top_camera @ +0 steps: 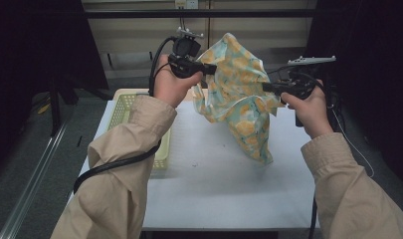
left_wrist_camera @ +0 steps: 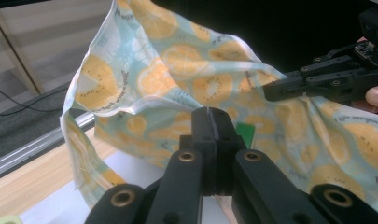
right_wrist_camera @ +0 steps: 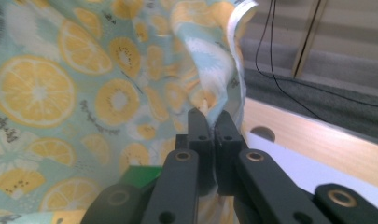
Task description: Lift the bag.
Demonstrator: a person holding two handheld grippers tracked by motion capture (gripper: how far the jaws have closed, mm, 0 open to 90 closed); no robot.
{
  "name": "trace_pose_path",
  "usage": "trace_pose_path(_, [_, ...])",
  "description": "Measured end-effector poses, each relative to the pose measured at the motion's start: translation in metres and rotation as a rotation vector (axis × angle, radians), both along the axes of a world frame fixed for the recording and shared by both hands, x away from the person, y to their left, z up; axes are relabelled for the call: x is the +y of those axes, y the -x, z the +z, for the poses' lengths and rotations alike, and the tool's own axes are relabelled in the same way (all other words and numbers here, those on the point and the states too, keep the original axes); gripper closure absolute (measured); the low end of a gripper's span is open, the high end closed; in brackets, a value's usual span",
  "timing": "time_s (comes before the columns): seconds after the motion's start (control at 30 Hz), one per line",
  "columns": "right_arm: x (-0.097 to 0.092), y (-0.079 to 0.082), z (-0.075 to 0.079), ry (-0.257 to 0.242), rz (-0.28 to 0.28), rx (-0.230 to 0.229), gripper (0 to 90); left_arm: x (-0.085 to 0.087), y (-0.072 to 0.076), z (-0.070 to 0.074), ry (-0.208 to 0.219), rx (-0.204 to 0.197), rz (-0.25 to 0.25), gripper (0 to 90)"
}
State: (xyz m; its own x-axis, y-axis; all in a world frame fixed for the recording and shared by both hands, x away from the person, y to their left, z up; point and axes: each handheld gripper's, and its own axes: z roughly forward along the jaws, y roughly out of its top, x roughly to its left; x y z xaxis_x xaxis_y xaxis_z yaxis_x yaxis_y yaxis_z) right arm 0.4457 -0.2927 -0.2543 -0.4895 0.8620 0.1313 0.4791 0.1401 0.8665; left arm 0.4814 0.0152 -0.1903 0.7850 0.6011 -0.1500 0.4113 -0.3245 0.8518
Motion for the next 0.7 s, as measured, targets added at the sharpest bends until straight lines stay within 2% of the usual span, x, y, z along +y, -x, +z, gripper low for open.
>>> trace_pose_path(0.1, [0.004, 0.000, 0.002, 0.008, 0.015, 0.003, 88.6, 0.000, -0.002, -0.004, 0.014, 0.017, -0.010, 90.0])
trace_pose_path(0.23, [0.011, -0.001, -0.003, -0.016, 0.043, 0.016, 87.2, 0.004, -0.002, -0.010, 0.001, 0.017, -0.015, 90.0])
trace_pose_path(0.27, [0.013, -0.001, -0.004, -0.020, 0.052, 0.017, 83.6, 0.006, -0.001, -0.011, -0.006, 0.023, -0.022, 90.0])
trace_pose_path(0.3, [0.016, -0.001, -0.005, -0.031, 0.058, 0.013, 73.6, 0.008, -0.001, -0.013, -0.006, 0.021, -0.033, 89.5])
trace_pose_path(0.33, [0.019, -0.001, -0.006, -0.055, 0.060, 0.014, 57.3, 0.010, 0.000, -0.015, -0.007, 0.025, -0.025, 80.3])
trace_pose_path(0.37, [0.021, 0.000, -0.007, -0.077, 0.062, 0.024, 42.1, 0.013, 0.000, -0.017, 0.001, 0.036, -0.011, 59.8])
trace_pose_path(0.4, [0.024, 0.001, -0.007, -0.085, 0.062, 0.036, 32.3, 0.017, 0.001, -0.018, 0.015, 0.044, -0.007, 45.0])
trace_pose_path(0.43, [0.026, 0.004, -0.008, -0.073, 0.055, 0.028, 26.4, 0.021, 0.004, -0.019, 0.025, 0.032, -0.024, 40.3])
trace_pose_path(0.47, [0.027, 0.007, -0.008, -0.057, 0.056, 0.014, 21.7, 0.025, 0.007, -0.021, 0.019, 0.013, -0.033, 35.4])
trace_pose_path(0.53, [0.030, 0.013, -0.011, -0.053, 0.075, 0.021, 11.0, 0.033, 0.013, -0.027, 0.009, 0.005, -0.029, 20.2])
trace_pose_path(0.63, [0.029, 0.024, -0.017, -0.041, 0.090, 0.016, 10.0, 0.047, 0.023, -0.038, -0.003, -0.002, -0.059, 14.1])
trace_pose_path(0.7, [0.027, 0.030, -0.022, -0.047, 0.096, 0.018, 11.1, 0.058, 0.030, -0.046, 0.010, 0.003, -0.067, 9.1])
